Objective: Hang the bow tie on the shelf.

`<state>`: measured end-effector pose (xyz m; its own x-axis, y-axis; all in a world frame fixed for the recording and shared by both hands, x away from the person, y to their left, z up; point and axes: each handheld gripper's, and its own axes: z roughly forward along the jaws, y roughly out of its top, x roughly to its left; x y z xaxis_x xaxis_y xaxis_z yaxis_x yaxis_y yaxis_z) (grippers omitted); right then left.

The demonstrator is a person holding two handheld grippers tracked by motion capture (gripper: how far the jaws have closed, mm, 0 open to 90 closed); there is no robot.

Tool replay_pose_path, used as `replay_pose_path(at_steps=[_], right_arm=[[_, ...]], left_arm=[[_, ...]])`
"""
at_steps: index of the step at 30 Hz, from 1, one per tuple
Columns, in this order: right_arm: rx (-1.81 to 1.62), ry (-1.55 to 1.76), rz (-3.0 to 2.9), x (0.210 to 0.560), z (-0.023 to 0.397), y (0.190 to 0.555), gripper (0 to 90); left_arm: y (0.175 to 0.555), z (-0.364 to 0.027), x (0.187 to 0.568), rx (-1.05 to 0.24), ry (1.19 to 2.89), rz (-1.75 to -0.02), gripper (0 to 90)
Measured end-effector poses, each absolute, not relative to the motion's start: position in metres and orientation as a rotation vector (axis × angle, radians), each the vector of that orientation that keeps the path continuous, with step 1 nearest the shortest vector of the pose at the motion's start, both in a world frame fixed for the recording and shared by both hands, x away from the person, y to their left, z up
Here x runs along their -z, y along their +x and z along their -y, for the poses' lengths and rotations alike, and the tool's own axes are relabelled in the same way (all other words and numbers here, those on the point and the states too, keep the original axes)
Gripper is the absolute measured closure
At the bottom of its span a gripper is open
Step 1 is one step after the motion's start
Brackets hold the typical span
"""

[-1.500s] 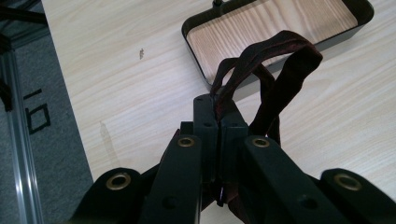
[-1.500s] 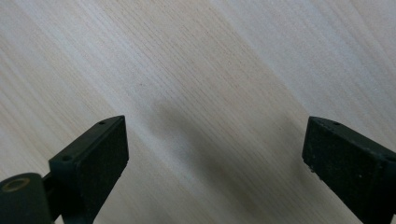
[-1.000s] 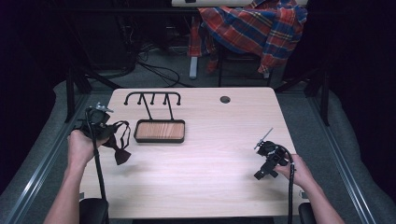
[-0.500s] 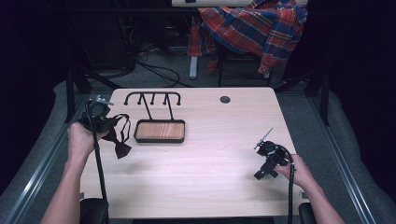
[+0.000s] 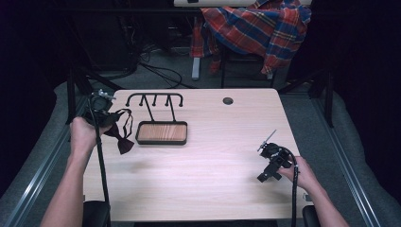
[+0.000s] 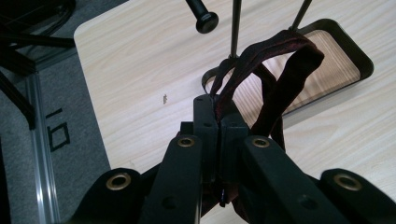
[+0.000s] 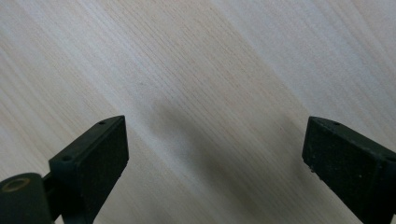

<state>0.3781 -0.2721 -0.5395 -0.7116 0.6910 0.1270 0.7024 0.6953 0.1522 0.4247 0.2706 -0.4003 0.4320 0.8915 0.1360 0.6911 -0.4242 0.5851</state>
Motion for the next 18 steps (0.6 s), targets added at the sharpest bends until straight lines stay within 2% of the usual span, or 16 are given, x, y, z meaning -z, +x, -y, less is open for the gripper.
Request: replay_pose_path(at_steps=[18], right_arm=[[0.257,-1.138,2.847,0.538,0.272,0.380,6.8]], left_arm=[[0.443,-0.263,0.379,-0.654,2.240,-1.317,88.2]])
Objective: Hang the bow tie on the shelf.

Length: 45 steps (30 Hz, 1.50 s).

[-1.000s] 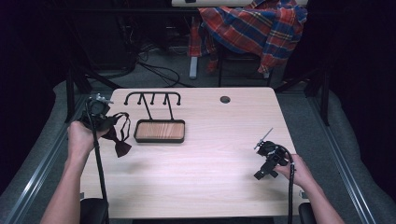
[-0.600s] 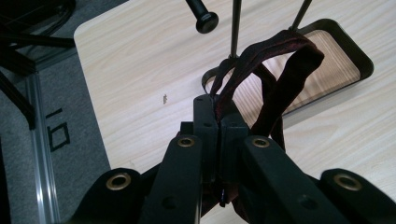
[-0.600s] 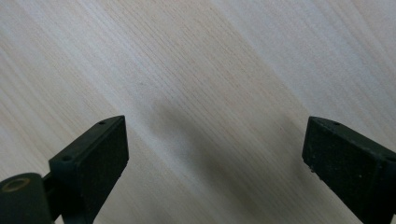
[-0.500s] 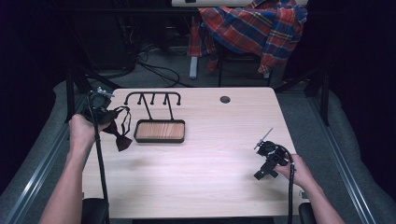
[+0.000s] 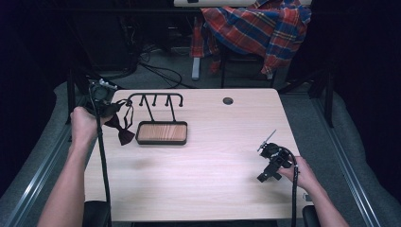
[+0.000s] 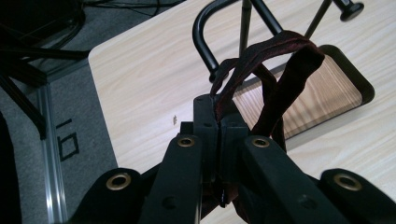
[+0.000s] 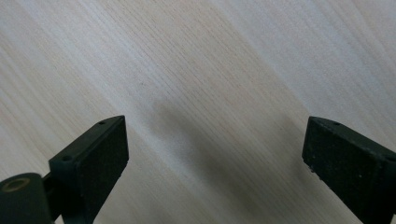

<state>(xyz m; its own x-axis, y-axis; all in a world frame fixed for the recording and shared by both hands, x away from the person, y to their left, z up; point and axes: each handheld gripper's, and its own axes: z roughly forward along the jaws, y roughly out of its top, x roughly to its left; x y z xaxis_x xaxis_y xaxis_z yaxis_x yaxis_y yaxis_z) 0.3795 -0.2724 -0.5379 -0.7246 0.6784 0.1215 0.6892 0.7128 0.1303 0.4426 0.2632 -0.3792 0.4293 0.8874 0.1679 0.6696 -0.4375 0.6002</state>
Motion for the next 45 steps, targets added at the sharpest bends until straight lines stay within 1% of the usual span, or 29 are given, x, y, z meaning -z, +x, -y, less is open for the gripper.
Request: replay_pose_path(at_steps=[12,25,45], right_arm=[[0.267,-1.148,2.840,0.539,0.272,0.379,6.9],[0.270,-1.149,2.839,0.539,0.272,0.379,6.8],[0.271,-1.151,2.837,0.540,0.271,0.378,6.9]], left_arm=[[0.462,-0.263,0.386,-0.662,2.261,-1.360,88.1],[0.479,-0.268,0.403,-0.642,2.269,-1.424,88.1],[0.488,-0.262,0.414,-0.659,2.245,-1.442,88.0]])
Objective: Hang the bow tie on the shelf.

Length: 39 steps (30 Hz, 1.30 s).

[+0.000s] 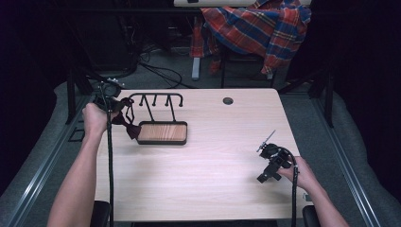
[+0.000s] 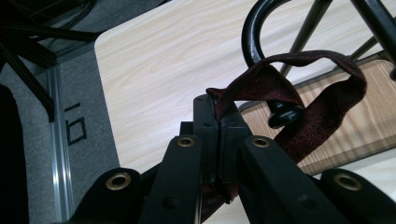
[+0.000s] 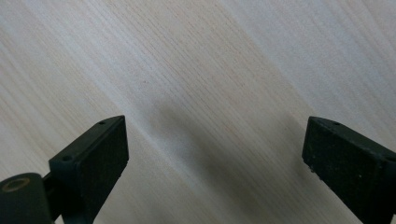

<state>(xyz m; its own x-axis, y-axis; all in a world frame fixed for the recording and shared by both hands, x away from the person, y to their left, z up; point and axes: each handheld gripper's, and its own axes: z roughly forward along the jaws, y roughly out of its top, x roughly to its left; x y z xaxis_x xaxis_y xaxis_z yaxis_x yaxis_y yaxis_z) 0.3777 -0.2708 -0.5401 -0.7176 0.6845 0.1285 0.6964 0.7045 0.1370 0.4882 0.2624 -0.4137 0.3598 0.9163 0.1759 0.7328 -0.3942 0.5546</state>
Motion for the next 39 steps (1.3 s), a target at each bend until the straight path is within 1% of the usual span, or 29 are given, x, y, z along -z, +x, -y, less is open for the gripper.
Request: replay_pose_path(at_steps=[27,37,39], right_arm=[[0.262,-1.149,2.833,0.540,0.270,0.377,6.9],[0.257,-1.150,2.833,0.541,0.270,0.377,6.9],[0.261,-1.148,2.831,0.541,0.270,0.377,6.8]], left_arm=[[0.491,-0.257,0.432,-0.680,2.239,-1.447,86.6],[0.490,-0.258,0.436,-0.663,2.215,-1.464,80.9],[0.490,-0.258,0.436,-0.658,2.208,-1.466,80.8]])
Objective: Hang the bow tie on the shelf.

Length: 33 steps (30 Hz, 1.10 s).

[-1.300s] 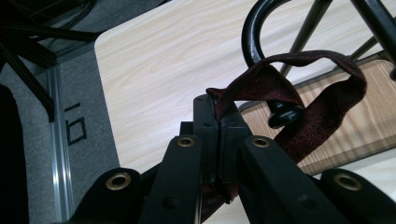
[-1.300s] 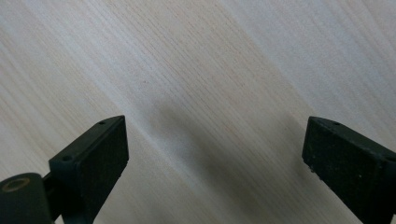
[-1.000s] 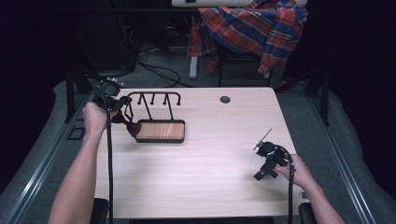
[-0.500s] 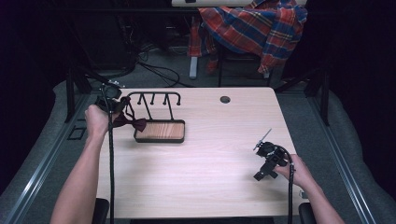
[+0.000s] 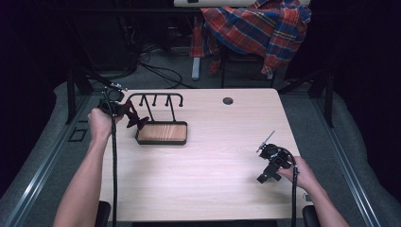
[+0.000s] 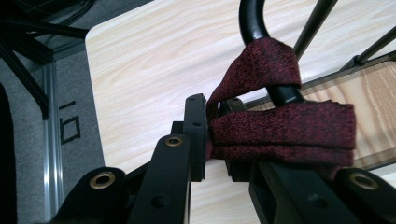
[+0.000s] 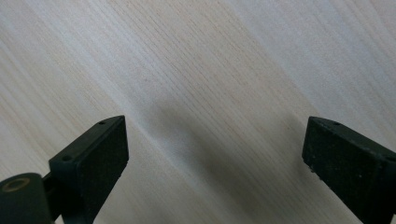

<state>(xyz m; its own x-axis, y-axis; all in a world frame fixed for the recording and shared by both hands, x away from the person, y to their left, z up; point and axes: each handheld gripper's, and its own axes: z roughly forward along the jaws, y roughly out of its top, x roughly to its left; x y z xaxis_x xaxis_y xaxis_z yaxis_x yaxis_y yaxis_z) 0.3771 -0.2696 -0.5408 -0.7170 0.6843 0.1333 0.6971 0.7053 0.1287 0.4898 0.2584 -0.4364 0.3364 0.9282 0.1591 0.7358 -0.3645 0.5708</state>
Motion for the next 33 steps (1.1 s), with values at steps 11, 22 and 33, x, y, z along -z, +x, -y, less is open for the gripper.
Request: replay_pose_path(at_steps=[11,22,33], right_arm=[[0.256,-1.149,2.836,0.541,0.270,0.377,6.8],[0.263,-1.152,2.829,0.542,0.269,0.377,6.8],[0.265,-1.151,2.828,0.542,0.269,0.377,6.8]], left_arm=[[0.488,-0.259,0.431,-0.643,2.240,-1.463,79.5],[0.479,-0.261,0.417,-0.663,2.303,-1.456,88.0],[0.474,-0.253,0.394,-0.685,2.394,-1.415,88.6]])
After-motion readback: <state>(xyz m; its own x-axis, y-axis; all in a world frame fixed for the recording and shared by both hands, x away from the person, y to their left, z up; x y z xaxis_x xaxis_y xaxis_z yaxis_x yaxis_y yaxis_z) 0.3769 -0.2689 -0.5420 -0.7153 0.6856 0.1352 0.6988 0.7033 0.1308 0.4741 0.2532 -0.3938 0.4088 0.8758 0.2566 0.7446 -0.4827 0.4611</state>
